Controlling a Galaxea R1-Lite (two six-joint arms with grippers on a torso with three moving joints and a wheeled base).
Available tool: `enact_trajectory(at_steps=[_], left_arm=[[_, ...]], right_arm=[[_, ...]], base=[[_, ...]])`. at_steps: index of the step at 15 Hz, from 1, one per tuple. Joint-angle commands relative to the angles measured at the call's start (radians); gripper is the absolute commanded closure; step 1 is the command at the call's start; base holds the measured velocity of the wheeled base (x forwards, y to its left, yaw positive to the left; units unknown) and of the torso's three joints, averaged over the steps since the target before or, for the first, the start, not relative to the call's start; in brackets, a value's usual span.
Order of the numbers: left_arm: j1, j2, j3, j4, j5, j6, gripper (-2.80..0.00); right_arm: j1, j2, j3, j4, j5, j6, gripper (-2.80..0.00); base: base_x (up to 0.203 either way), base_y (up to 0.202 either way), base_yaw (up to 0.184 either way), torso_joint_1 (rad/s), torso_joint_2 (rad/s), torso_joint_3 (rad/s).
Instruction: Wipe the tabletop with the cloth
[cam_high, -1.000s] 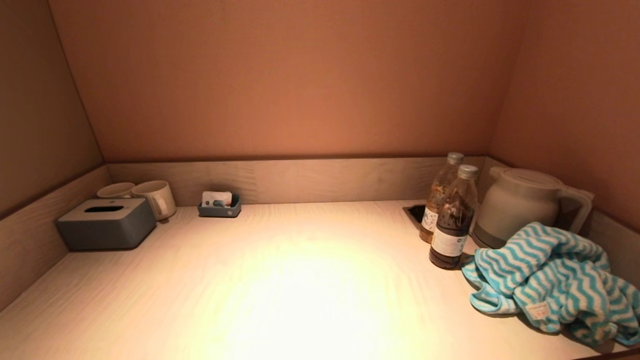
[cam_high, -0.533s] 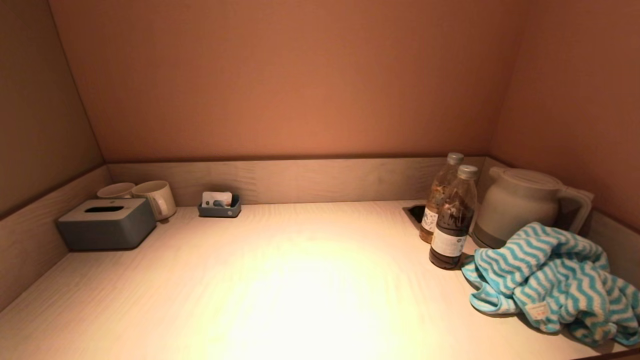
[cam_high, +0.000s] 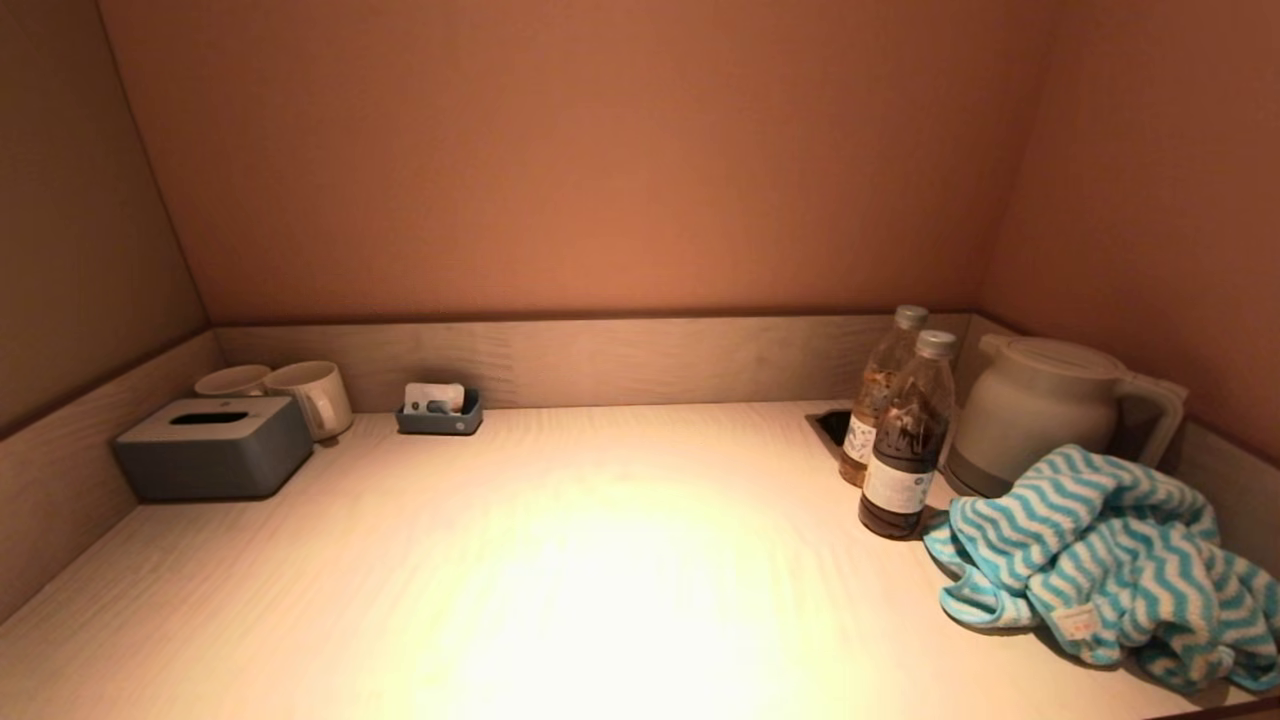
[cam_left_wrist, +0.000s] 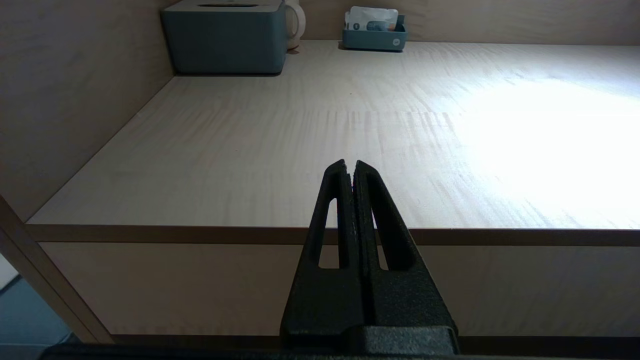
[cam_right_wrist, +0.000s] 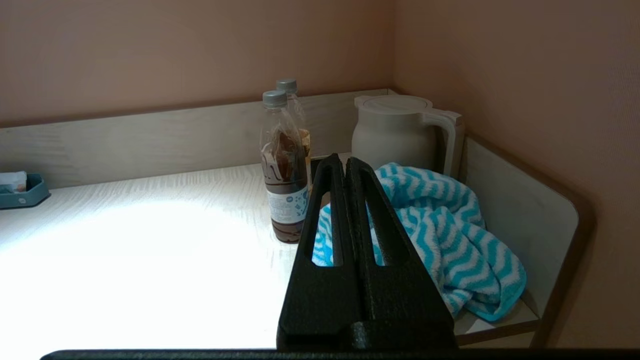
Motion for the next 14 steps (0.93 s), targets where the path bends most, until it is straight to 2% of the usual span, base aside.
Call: enact_trajectory(at_steps=[1, 7, 14], left_arm=[[0.000, 0.000, 0.000, 0.000, 0.001, -0.001, 0.00], [0.000, 0.000, 0.000, 0.000, 0.001, -0.001, 0.00], [0.000, 0.000, 0.000, 0.000, 0.001, -0.001, 0.00]], right_arm=[[-0.001, -0.083, 0.029, -0.003, 0.000, 0.001, 0.00], [0.000, -0.146, 0.124, -0.028, -0.005, 0.012, 0.00], [0.040, -0.148, 0.127, -0.029, -0.045, 0.007, 0.00]], base=[[0.000, 0.000, 0.000, 0.000, 0.00, 0.000], [0.000, 0.000, 0.000, 0.000, 0.00, 0.000], [0.000, 0.000, 0.000, 0.000, 0.00, 0.000]])
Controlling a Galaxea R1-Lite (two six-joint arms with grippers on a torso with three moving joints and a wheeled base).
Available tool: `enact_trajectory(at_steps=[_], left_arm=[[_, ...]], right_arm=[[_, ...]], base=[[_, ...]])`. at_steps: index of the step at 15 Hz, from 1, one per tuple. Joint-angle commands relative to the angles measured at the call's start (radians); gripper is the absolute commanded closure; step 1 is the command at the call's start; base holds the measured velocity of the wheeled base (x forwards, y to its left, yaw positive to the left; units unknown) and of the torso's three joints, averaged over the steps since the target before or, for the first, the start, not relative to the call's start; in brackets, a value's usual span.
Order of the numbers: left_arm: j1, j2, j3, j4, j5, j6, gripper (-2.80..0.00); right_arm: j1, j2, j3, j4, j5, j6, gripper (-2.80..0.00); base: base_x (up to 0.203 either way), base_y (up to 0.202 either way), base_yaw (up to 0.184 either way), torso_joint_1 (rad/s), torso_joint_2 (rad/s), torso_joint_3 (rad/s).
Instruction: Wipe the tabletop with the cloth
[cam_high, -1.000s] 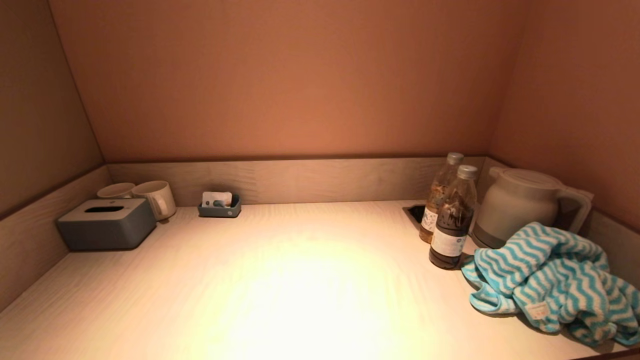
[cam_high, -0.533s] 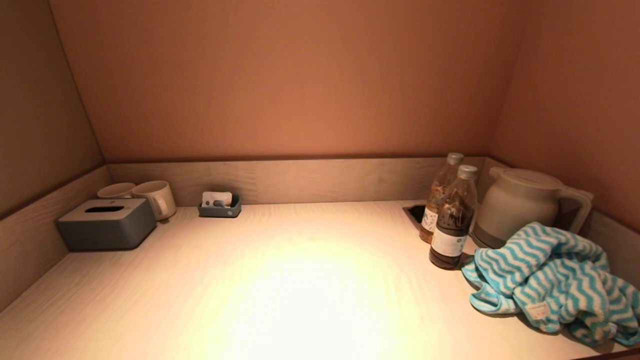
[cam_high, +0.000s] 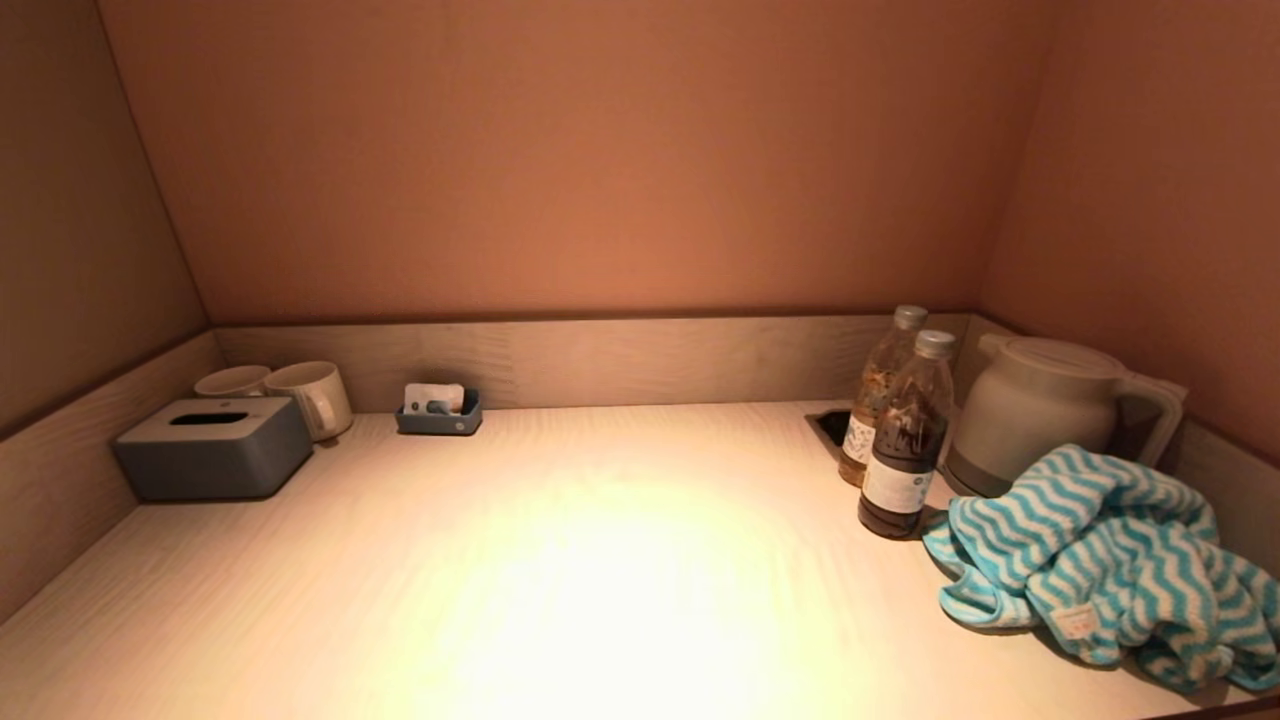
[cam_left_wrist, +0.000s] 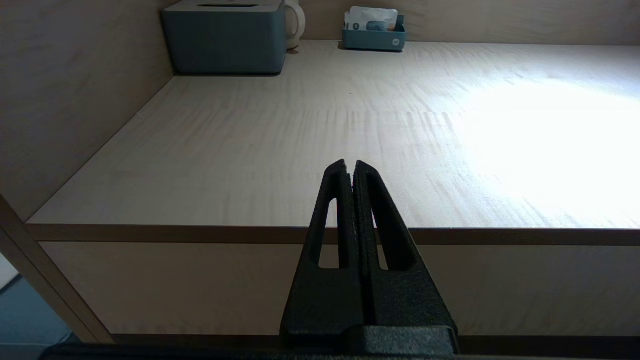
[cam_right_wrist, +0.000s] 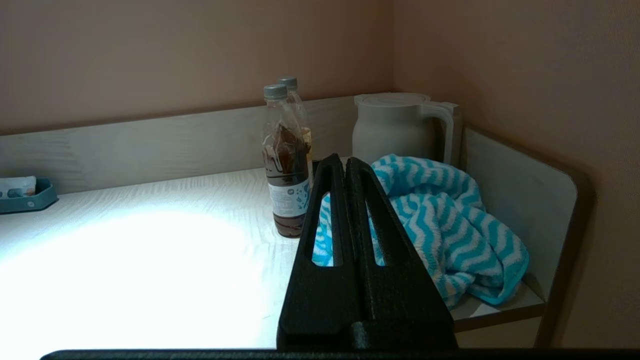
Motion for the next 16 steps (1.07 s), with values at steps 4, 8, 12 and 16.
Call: enact_trajectory(at_steps=[4, 8, 12, 16], left_arm=[[0.000, 0.000, 0.000, 0.000, 0.000, -0.001, 0.00], [0.000, 0.000, 0.000, 0.000, 0.000, -0.001, 0.00], [0.000, 0.000, 0.000, 0.000, 0.000, -0.001, 0.00], [0.000, 0.000, 0.000, 0.000, 0.000, -0.001, 0.00]], right_arm=[[0.003, -0.047, 0.047, 0.000, -0.003, -0.005, 0.00], [0.003, -0.124, 0.088, -0.002, 0.003, -0.010, 0.00], [0.002, -0.199, 0.150, -0.003, 0.004, -0.014, 0.00], [0.002, -0.211, 0.200, -0.003, 0.004, -0.029, 0.00]], base=[[0.000, 0.000, 0.000, 0.000, 0.00, 0.000], [0.000, 0.000, 0.000, 0.000, 0.00, 0.000], [0.000, 0.000, 0.000, 0.000, 0.00, 0.000], [0.000, 0.000, 0.000, 0.000, 0.00, 0.000]])
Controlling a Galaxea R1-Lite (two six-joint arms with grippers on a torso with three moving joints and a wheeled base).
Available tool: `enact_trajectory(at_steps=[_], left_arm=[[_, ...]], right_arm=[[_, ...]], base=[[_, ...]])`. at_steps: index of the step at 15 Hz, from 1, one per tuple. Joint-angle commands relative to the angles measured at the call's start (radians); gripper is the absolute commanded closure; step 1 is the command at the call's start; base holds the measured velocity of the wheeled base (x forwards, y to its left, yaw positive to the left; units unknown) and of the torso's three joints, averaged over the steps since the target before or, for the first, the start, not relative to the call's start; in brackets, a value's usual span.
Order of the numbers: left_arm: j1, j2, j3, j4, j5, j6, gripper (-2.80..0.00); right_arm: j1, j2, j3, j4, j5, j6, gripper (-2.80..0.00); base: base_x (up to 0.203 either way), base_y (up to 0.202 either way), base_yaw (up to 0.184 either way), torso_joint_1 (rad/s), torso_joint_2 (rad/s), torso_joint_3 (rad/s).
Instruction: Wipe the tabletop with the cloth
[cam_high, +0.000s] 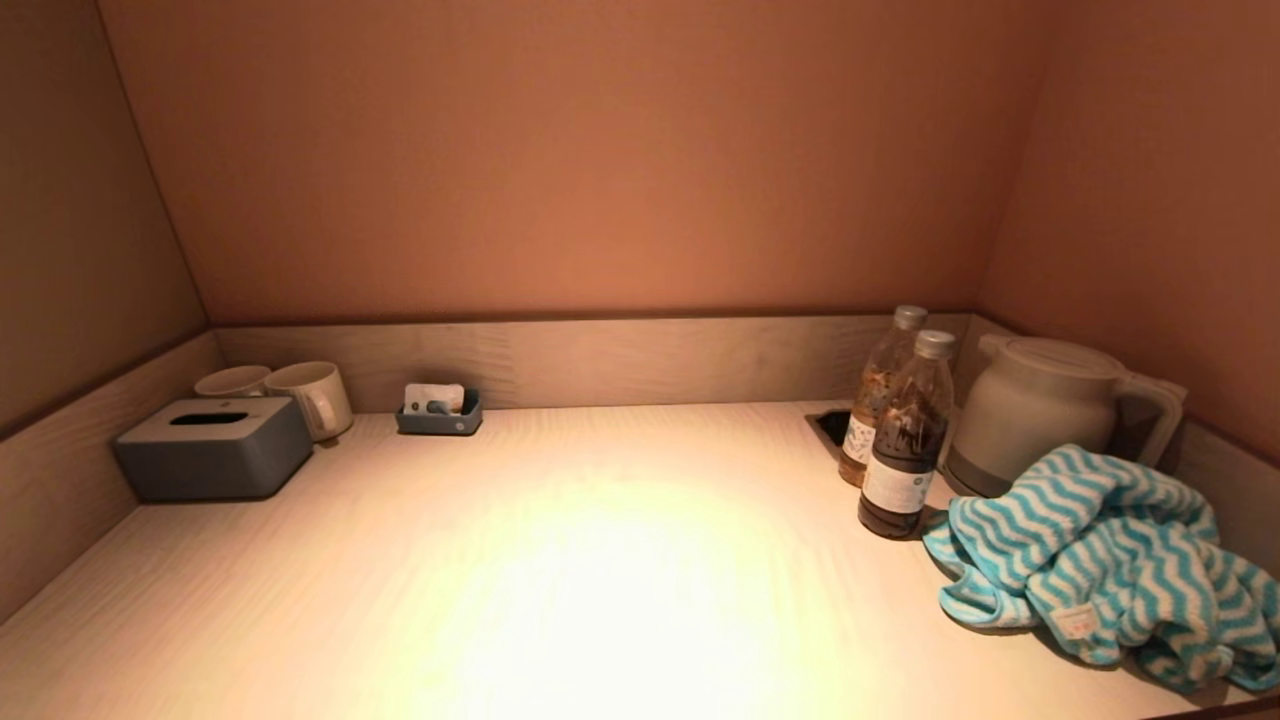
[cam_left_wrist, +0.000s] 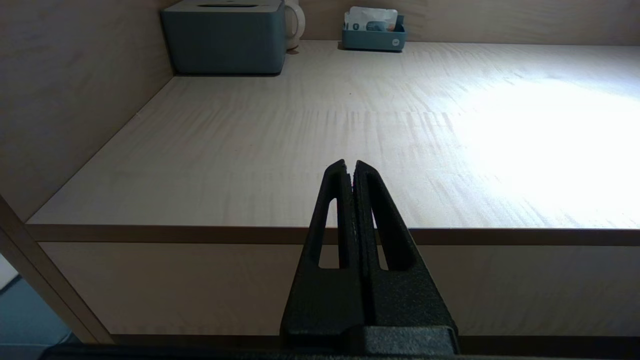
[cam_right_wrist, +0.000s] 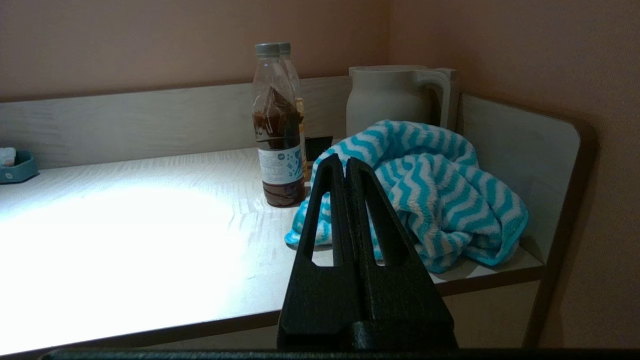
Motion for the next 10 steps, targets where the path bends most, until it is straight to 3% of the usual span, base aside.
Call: enact_trajectory(at_steps=[1, 10], left_arm=[[0.000, 0.000, 0.000, -0.001, 0.001, -0.001, 0.00], [0.000, 0.000, 0.000, -0.001, 0.001, -0.001, 0.00]], right_arm=[[0.000, -0.008, 0.018, -0.001, -0.001, -0.002, 0.00], [0.000, -0.008, 0.095, -0.001, 0.019, -0.010, 0.00]], base=[[0.000, 0.000, 0.000, 0.000, 0.00, 0.000], [0.000, 0.000, 0.000, 0.000, 0.00, 0.000]])
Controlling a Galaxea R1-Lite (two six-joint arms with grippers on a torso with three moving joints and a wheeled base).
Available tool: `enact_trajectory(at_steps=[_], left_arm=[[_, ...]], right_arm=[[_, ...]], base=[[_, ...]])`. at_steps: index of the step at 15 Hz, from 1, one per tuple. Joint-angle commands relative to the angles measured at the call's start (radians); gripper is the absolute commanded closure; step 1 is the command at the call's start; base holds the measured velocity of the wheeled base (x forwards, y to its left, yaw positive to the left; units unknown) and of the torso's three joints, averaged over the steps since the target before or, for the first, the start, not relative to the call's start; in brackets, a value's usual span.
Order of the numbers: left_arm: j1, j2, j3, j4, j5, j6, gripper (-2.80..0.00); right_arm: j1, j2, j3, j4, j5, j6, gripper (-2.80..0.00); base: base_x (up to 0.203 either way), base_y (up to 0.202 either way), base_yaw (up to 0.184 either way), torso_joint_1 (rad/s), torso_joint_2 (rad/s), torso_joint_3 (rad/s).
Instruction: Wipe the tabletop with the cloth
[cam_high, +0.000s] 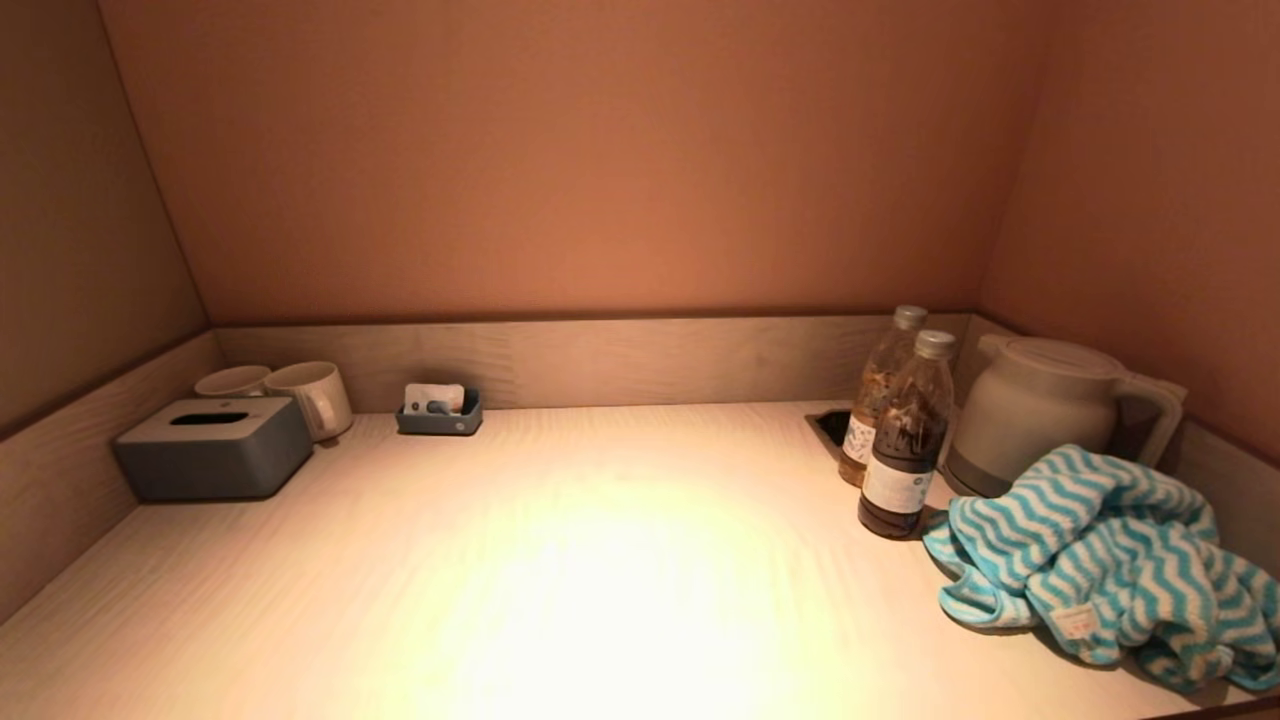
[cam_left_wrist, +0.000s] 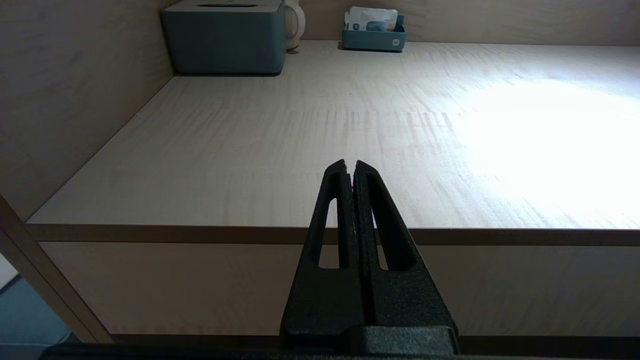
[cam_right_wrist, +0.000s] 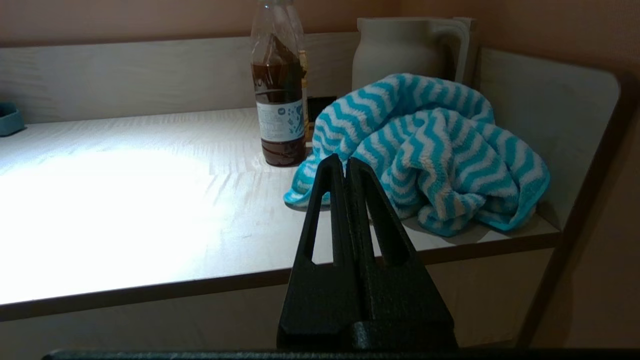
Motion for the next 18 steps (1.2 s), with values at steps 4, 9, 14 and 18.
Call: enact_trajectory(at_steps=[4, 9, 14, 18], left_arm=[[0.000, 0.000, 0.000, 0.000, 0.000, -0.001, 0.00], [0.000, 0.000, 0.000, 0.000, 0.000, -0.001, 0.00], [0.000, 0.000, 0.000, 0.000, 0.000, -0.001, 0.00], [0.000, 0.000, 0.000, 0.000, 0.000, -0.001, 0.00]], right_arm=[[0.001, -0.001, 0.026, 0.008, 0.036, -0.013, 0.00], [0.000, -0.001, 0.029, 0.050, 0.076, -0.013, 0.00], [0.000, -0.001, 0.028, 0.135, 0.082, -0.009, 0.00], [0.000, -0.001, 0.028, 0.135, 0.081, -0.006, 0.00]], base=[[0.000, 0.000, 0.000, 0.000, 0.00, 0.000], [0.000, 0.000, 0.000, 0.000, 0.00, 0.000], [0.000, 0.000, 0.000, 0.000, 0.00, 0.000], [0.000, 0.000, 0.000, 0.000, 0.00, 0.000]])
